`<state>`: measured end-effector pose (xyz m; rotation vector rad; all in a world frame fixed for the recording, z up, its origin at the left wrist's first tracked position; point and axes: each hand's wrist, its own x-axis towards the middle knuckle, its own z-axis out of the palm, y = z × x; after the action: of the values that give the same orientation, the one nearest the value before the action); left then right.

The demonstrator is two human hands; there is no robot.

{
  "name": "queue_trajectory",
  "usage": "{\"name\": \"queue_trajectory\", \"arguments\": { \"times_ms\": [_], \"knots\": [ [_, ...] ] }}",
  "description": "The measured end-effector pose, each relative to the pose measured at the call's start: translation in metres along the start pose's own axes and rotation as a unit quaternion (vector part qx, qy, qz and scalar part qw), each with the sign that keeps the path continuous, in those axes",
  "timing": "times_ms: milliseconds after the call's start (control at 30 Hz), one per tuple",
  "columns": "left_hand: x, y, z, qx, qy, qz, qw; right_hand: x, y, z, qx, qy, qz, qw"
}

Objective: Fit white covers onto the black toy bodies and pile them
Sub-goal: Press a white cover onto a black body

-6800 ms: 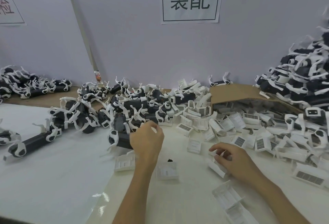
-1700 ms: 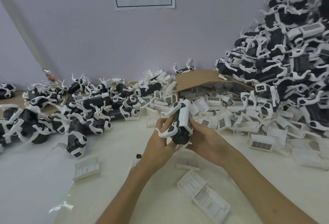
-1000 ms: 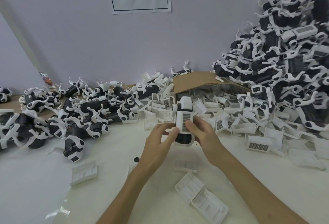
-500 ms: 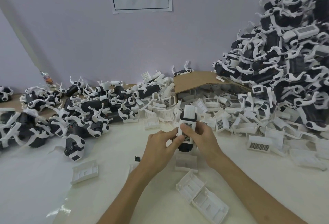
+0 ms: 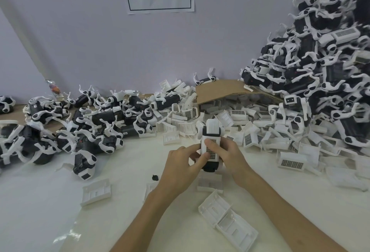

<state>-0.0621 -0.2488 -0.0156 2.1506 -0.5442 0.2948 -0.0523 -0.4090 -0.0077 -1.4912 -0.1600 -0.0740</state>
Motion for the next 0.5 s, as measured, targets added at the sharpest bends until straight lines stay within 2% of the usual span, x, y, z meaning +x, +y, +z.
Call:
{"name": "queue_trajectory", "arguments": {
  "times_ms": [200, 500],
  "knots": [
    [0.0009, -0.0034, 0.0002, -0.073, 0.021, -0.034, 0.997, 0.0006, -0.0007, -0.0004, -0.005, -0.02, 0.021, 1.0],
    [0.0013, -0.0023, 0.0003, -0.063, 0.02, -0.037, 0.997, -0.0015, -0.0028, 0.0014, -0.032, -0.028, -0.008, 0.999]
  ]
}}
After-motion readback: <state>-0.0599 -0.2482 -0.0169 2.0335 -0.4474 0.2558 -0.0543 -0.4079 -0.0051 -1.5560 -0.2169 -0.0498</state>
